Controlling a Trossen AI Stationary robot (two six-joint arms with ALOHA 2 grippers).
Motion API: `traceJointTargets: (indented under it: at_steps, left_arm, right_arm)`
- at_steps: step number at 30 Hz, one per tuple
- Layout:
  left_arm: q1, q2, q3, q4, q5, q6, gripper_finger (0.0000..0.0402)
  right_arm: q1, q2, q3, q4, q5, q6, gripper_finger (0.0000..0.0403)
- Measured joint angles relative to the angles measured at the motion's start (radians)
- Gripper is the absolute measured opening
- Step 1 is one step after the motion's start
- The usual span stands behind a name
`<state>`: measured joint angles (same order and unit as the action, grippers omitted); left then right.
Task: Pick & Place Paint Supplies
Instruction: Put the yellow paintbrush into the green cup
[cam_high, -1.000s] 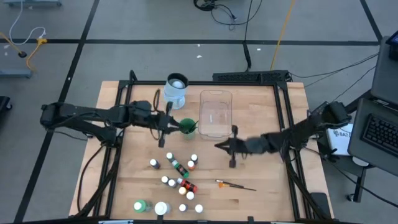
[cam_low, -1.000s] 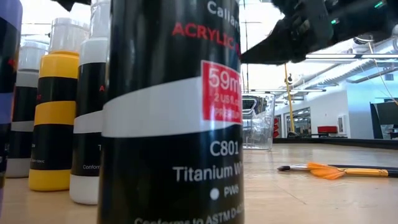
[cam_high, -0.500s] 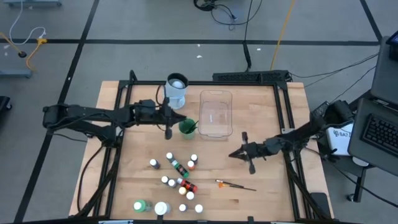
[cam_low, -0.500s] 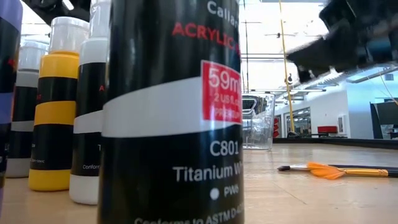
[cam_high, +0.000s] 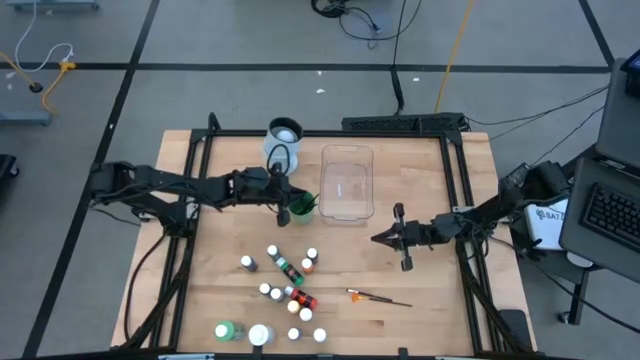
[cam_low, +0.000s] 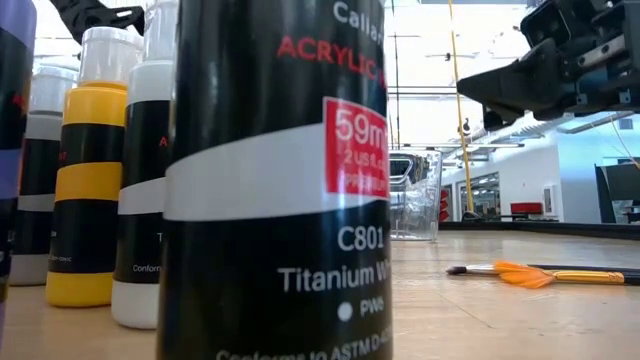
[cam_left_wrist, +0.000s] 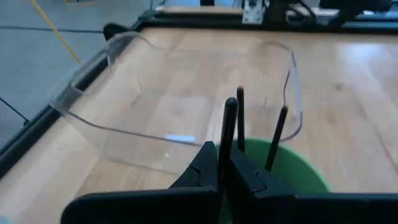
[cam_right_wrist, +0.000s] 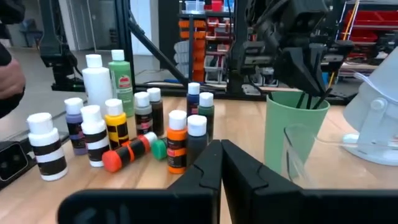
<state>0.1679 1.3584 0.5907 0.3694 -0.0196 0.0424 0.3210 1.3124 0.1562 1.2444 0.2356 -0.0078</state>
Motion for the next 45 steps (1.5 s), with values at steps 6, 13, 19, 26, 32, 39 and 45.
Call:
traceJointTargets:
  at_steps: [6,13,19,26,32,39,45]
  left_arm:
    - [0.0,0.025,0.0,0.001,0.003,-0.007,0.0009]
    - [-0.007,0.023,0.0,-0.001,-0.006,-0.018,0.0054]
    - [-0.007,0.022,0.0,-0.001,-0.002,-0.069,0.0077]
    - [-0.007,-0.02,0.001,-0.014,0.064,-0.085,0.0141]
    - [-0.007,-0.102,0.004,-0.047,0.072,-0.101,0.02]
    - [-0.04,-0.392,0.004,-0.208,-0.084,0.022,0.0204]
    - [-0.065,-0.611,-0.011,-0.401,-0.02,0.004,0.0122]
  right_arm:
    - [0.0,0.0,0.0,0.017,0.0,-0.025,0.0]
    - [0.0,0.0,0.0,0.017,0.0,-0.018,0.0]
    - [0.0,0.0,0.0,0.017,0.002,-0.005,0.0003]
    - [0.0,0.0,0.0,0.017,0.004,-0.005,0.0019]
    - [0.001,0.0,0.001,0.02,0.027,-0.006,0.0033]
    - [0.001,0.0,0.001,0.008,0.029,-0.016,0.0039]
    - [0.001,0.0,0.001,0.008,0.029,-0.027,0.004]
